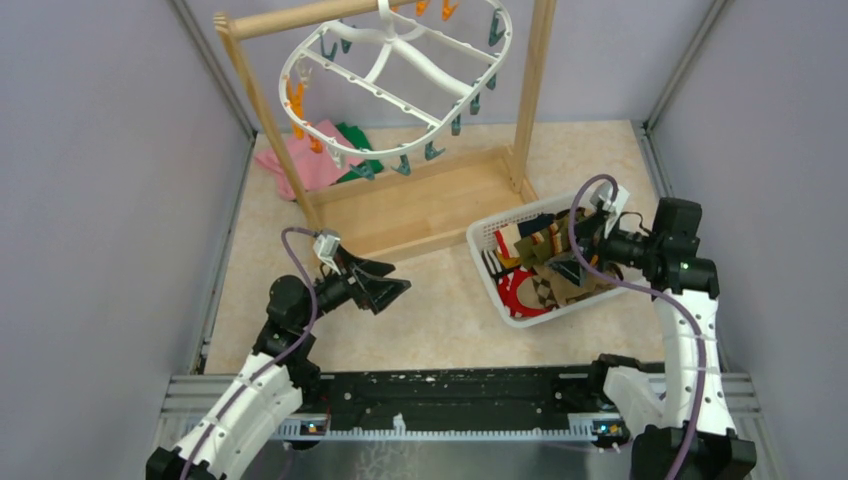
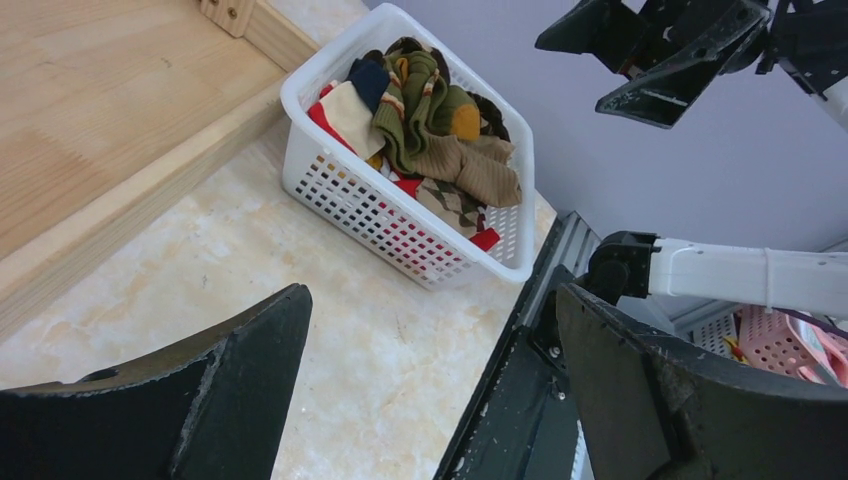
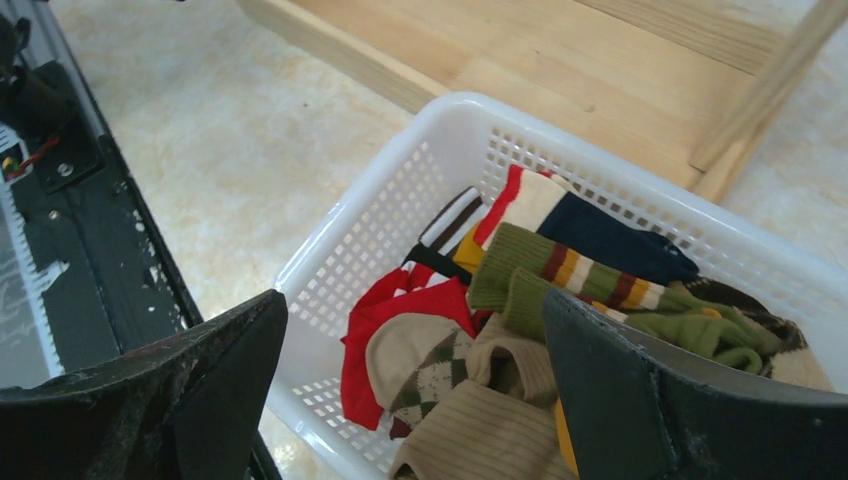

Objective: Clip the socks to the hanger
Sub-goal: Pick up the sock from the bin.

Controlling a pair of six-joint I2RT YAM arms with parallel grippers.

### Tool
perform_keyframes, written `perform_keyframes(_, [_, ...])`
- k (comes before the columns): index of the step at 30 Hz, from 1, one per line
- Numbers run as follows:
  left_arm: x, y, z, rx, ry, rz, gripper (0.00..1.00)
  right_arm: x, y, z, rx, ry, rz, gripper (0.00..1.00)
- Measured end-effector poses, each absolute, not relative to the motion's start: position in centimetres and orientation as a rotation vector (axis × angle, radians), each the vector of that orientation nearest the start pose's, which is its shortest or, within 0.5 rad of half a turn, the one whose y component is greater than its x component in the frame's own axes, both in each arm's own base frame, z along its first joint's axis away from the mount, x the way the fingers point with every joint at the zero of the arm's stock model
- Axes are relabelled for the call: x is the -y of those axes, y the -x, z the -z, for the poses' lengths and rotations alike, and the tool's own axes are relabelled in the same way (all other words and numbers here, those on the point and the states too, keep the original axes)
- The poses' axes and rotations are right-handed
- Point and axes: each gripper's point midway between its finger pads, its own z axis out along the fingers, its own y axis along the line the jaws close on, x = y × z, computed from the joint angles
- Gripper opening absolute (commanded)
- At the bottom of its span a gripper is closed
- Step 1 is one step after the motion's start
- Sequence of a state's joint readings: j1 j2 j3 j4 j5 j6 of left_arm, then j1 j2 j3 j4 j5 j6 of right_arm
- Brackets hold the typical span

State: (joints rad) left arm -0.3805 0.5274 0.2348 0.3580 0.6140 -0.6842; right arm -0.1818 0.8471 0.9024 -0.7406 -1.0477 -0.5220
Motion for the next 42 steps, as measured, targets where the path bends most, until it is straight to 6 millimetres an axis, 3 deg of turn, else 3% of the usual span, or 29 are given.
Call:
perform_keyframes(7, [21.1, -18.3, -21.3, -1.621, -0.306, 1.338, 0.99, -11.4, -21.5, -24.0, -1.681, 0.951, -0.797, 0.99])
perform_keyframes(13, [22.4, -18.3, -20.8, -1.736, -0.349, 1.398, 0.99, -11.5, -21.0, -23.0, -1.664, 1.018, -0.801, 0.99])
perform_keyframes(20, [21.9, -19.5, -26.9, -1.628, -0.538, 1.179, 0.99, -11.2, -21.0, -20.9, -1.72, 1.051, -0.832, 0.99])
perform_keyframes(31, [20.8, -20.1, -23.0, -1.678, -0.561, 1.048, 0.99, -10.7, -21.2, -19.1, -1.779, 1.072, -0.835, 0.99])
perform_keyframes(42, [21.4, -21.5, -20.2, -1.769, -0.546, 1.048, 0.99, -10.3, -22.0, -17.9, -1.828, 1.057, -0.857, 0.98])
